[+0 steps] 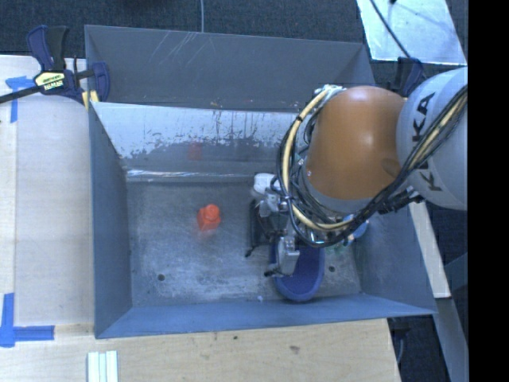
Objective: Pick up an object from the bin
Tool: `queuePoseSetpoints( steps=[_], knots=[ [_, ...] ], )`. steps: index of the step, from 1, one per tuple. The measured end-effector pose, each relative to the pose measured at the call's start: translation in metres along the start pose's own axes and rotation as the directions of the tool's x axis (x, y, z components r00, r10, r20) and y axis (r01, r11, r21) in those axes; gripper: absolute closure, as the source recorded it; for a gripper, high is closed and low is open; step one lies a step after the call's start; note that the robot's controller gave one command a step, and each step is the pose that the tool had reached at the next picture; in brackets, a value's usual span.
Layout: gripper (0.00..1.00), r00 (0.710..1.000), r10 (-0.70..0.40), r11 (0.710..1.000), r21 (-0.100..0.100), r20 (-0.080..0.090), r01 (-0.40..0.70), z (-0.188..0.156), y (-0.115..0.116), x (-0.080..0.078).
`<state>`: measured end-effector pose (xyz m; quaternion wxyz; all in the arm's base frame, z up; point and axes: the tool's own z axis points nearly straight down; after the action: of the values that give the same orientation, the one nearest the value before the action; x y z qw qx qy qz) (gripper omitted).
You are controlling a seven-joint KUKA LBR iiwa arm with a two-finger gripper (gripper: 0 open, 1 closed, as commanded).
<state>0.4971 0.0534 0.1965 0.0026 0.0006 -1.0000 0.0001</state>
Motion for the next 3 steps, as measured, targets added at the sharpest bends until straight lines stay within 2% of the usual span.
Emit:
queuePoseSetpoints(
  steps=[1, 2, 3],
  knots=[
    [0.00, 0.994, 0.111, 0.994, -0.001, 0.006, -0.111, 0.100, 0.025, -0.077],
    [0.00, 0.959, 0.282, 0.959, -0.005, 0.009, -0.282, 0.096, 0.060, -0.103],
    [0.00, 0.971, 0.237, 0.971, -0.002, 0.011, -0.237, 0.088, 0.049, -0.102]
  ],
)
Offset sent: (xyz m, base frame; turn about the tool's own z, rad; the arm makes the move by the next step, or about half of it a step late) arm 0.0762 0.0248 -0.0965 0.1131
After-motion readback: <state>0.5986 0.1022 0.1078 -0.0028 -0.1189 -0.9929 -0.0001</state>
